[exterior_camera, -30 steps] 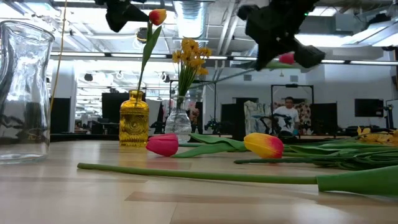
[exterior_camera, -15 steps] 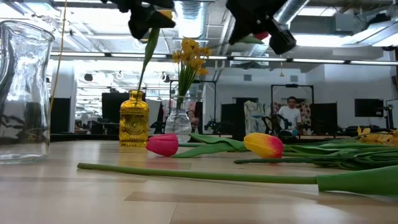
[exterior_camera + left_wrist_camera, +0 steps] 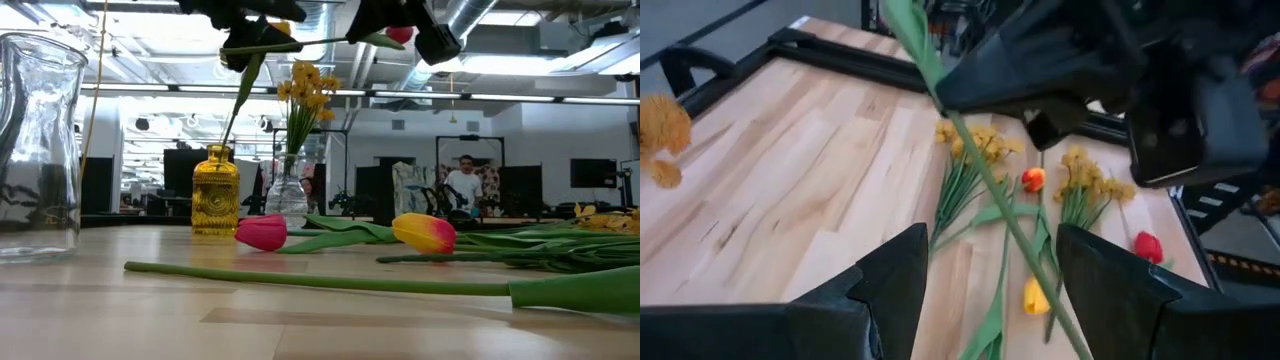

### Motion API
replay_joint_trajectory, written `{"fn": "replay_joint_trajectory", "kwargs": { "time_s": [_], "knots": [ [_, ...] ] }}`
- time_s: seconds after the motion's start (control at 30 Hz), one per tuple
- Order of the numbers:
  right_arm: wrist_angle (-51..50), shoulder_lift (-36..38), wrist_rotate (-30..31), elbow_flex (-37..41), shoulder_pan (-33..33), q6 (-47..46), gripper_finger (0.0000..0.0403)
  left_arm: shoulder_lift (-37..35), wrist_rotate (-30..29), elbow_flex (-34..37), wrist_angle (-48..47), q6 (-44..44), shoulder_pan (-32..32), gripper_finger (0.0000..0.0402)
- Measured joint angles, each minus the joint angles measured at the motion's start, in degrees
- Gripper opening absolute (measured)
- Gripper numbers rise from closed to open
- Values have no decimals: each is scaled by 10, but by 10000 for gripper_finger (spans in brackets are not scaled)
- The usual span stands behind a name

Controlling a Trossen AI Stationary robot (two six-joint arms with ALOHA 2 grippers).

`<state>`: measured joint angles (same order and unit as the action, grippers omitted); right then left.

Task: Sort flowers into vase by color
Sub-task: Put the top red tulip into the bottom transparent vase

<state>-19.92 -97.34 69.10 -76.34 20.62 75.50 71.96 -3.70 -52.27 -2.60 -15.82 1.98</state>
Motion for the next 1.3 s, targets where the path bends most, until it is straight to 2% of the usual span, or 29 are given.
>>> {"fn": "replay_joint_trajectory", "kwargs": {
  "time_s": [0.4,0.7,1.1,1.3],
  "knots": [
    [20,0,0,0,0,3,24,-12,4,0,10,-14,9,210],
    [26,-1,0,0,2,26,24,-20,2,0,-13,-16,59,210],
    [28,-1,0,0,30,26,24,-16,-147,0,-20,-62,133,210],
    [30,-1,-1,0,41,26,24,-6,-180,0,-6,-83,147,210]
  ]
}}
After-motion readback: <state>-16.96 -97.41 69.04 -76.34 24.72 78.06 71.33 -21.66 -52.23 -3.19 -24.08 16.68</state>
